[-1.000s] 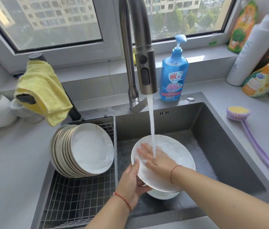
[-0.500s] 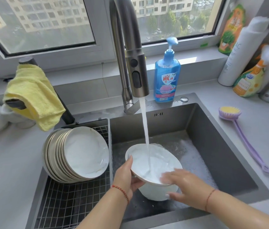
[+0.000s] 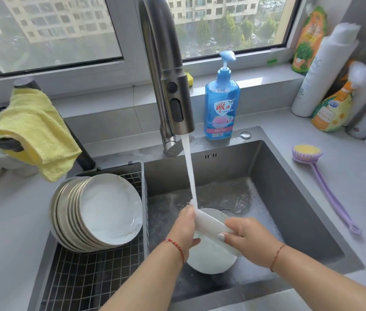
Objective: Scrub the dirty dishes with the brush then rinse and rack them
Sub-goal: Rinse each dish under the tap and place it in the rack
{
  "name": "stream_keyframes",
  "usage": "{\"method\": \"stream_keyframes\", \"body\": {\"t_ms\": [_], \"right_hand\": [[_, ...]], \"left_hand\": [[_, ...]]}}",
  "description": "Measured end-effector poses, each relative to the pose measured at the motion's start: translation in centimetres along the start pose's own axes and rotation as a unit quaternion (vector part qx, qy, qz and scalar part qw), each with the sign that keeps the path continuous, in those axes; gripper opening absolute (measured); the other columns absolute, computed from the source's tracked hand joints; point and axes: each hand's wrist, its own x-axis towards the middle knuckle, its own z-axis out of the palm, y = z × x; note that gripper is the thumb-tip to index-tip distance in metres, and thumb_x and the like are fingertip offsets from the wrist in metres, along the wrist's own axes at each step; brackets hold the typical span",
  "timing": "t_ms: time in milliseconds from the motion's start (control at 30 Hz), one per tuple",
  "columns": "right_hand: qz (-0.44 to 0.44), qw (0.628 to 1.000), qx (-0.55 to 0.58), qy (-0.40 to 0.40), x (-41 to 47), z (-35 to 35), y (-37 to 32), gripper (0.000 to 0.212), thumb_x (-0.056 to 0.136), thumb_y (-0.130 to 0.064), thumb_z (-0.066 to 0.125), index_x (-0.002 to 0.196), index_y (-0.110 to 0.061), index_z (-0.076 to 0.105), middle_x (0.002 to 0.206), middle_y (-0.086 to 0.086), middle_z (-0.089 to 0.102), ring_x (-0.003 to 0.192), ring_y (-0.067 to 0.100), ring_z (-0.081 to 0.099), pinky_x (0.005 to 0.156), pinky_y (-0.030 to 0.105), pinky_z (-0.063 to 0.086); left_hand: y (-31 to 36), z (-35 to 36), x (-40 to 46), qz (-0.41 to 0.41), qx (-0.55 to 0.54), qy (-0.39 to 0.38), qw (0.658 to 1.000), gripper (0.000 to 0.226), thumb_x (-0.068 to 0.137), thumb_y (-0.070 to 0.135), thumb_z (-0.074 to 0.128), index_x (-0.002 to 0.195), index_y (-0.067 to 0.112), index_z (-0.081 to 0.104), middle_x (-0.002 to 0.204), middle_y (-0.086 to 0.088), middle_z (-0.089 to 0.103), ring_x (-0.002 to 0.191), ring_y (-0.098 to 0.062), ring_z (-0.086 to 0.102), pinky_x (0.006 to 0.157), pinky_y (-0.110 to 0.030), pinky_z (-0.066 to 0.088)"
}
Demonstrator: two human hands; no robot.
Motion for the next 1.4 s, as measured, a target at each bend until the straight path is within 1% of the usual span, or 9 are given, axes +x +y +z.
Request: {"method": "stream_keyframes", "body": {"t_ms": [167,400,567,733,867,1000,1167,1333,1400], "right_hand": [[0.018,0.999,0.026,-0.037,2.2,-0.9,-2.8,0.043,0.091,-0.029,0.059,0.057,-0.021,0.034,0.057,-0.007,0.036,0.053,0.007,0.032,0.053,0.023,0.025],[0.073,0.986,0.138,-0.059,5.2,-1.2,-4.9,0.028,0.087,-0.021,0.064,0.062,-0.015,0.054,0.062,0.0,0.048,0.059,0.014,0.042,0.057,0.025,0.034],[0.129,0.962,0.235,-0.054,7.7,-1.1,-5.5,0.019,0.084,-0.021,0.069,0.069,-0.009,0.065,0.068,0.005,0.056,0.066,0.02,0.049,0.064,0.028,0.041],[0.203,0.93,0.3,-0.057,10.8,-1.0,-4.6,0.014,0.082,-0.017,0.066,0.074,-0.009,0.057,0.078,0.013,0.05,0.07,0.025,0.046,0.067,0.036,0.044],[0.285,0.873,0.394,-0.027,11.3,-1.4,-3.5,0.03,0.073,-0.019,0.071,0.097,-0.002,0.067,0.095,0.016,0.07,0.088,0.032,0.068,0.087,0.046,0.054],[0.328,0.804,0.496,-0.007,10.7,-2.2,-2.1,0.023,0.089,-0.011,0.064,0.106,0.004,0.063,0.102,0.02,0.069,0.088,0.034,0.067,0.072,0.043,0.055],[0.339,0.736,0.585,0.014,10.0,-2.8,0.3,0.02,0.096,-0.015,0.053,0.103,0.002,0.062,0.092,0.018,0.069,0.084,0.033,0.064,0.082,0.05,0.05],[0.306,0.685,0.66,0.035,8.2,-3.0,3.6,0.023,0.098,-0.017,0.046,0.105,-0.003,0.063,0.086,0.018,0.071,0.07,0.032,0.07,0.077,0.048,0.053],[0.284,0.67,0.685,0.038,7.2,-3.3,4.8,0.028,0.086,-0.018,0.061,0.109,-0.003,0.064,0.094,0.02,0.069,0.074,0.034,0.07,0.073,0.049,0.057]], "left_hand": [[0.2,-1.1,1.4,-0.04,-0.052,0.001,0.998,0.073,0.093,0.071,0.035,0.132,0.013,0.058,0.114,-0.015,0.068,0.106,-0.031,0.063,0.092,-0.043,0.05],[-0.3,-2.9,2.3,-0.062,-0.13,0.02,0.989,0.073,0.096,0.069,0.024,0.125,0.014,0.063,0.097,-0.009,0.065,0.093,-0.024,0.057,0.083,-0.045,0.047],[-1.6,-3.6,2.3,-0.104,-0.205,0.02,0.973,0.07,0.096,0.069,0.027,0.122,0.014,0.061,0.116,-0.014,0.065,0.11,-0.033,0.056,0.097,-0.057,0.047],[-1.9,-3.7,2.3,-0.131,-0.278,0.023,0.951,0.062,0.098,0.065,0.032,0.111,0.013,0.064,0.107,-0.014,0.065,0.1,-0.035,0.06,0.079,-0.05,0.053],[-1.8,-3.6,1.9,-0.147,-0.269,0.025,0.951,0.058,0.1,0.061,0.032,0.109,0.011,0.061,0.101,-0.012,0.062,0.097,-0.032,0.055,0.09,-0.051,0.045],[-1.9,-3.6,2.1,-0.159,-0.279,0.037,0.946,0.052,0.101,0.057,0.035,0.103,0.011,0.06,0.099,-0.011,0.06,0.091,-0.031,0.055,0.1,-0.052,0.043],[-1.4,-3.2,1.6,-0.149,-0.292,0.047,0.943,0.043,0.101,0.05,0.043,0.098,0.01,0.061,0.1,-0.015,0.063,0.088,-0.03,0.059,0.067,-0.048,0.051],[-0.6,-2.4,0.8,-0.124,-0.301,0.045,0.944,0.038,0.103,0.043,0.042,0.096,0.011,0.062,0.1,-0.014,0.066,0.088,-0.026,0.063,0.066,-0.041,0.054],[-0.6,-1.8,0.3,-0.117,-0.298,0.044,0.946,0.037,0.104,0.041,0.044,0.101,0.009,0.063,0.098,-0.015,0.068,0.086,-0.027,0.065,0.061,-0.039,0.056]]}}
